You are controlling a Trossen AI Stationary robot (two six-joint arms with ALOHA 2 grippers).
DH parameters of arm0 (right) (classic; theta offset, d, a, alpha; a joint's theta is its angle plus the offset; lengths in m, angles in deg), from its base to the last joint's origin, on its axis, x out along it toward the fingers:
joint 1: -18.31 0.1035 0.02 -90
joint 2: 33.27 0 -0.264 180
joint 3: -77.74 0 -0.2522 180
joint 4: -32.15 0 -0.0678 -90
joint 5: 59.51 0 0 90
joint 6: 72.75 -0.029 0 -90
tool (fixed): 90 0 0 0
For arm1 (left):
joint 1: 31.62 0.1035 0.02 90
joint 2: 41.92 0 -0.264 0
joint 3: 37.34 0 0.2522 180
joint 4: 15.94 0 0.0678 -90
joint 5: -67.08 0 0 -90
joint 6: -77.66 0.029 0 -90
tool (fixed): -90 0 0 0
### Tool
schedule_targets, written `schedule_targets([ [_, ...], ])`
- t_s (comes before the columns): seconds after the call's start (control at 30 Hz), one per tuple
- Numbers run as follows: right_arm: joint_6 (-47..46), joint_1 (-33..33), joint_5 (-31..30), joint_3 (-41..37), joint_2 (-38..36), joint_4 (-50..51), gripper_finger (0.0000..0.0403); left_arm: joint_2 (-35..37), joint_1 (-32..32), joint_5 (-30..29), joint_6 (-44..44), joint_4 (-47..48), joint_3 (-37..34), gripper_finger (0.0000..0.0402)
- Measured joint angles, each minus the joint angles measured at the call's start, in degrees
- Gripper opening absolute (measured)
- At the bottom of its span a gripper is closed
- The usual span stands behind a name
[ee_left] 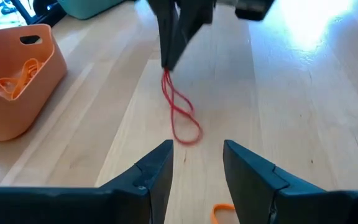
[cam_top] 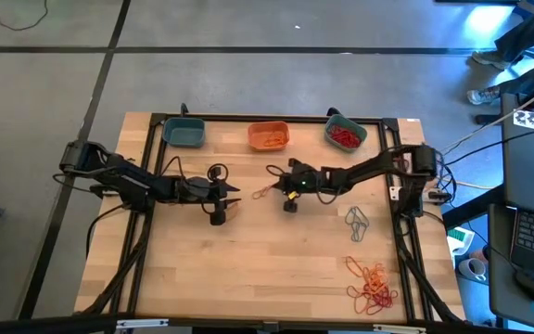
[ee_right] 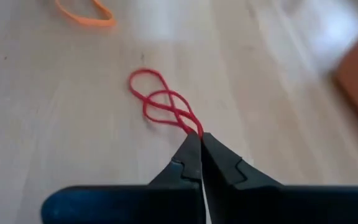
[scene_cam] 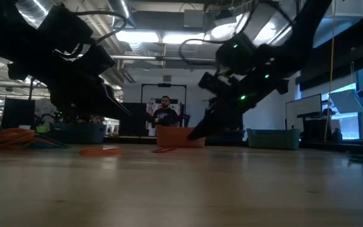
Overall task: Sort rubber bands into baskets
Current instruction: Put the red rubber band into the green bin
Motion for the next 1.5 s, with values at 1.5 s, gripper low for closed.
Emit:
schedule_targets([
  [1.5,-0.6,-33.3,-24.1,-7.7,-27.7,23.1,0.0003,0.0,0.1,0.0,-0.2,-0.3,0.0,0.0138],
])
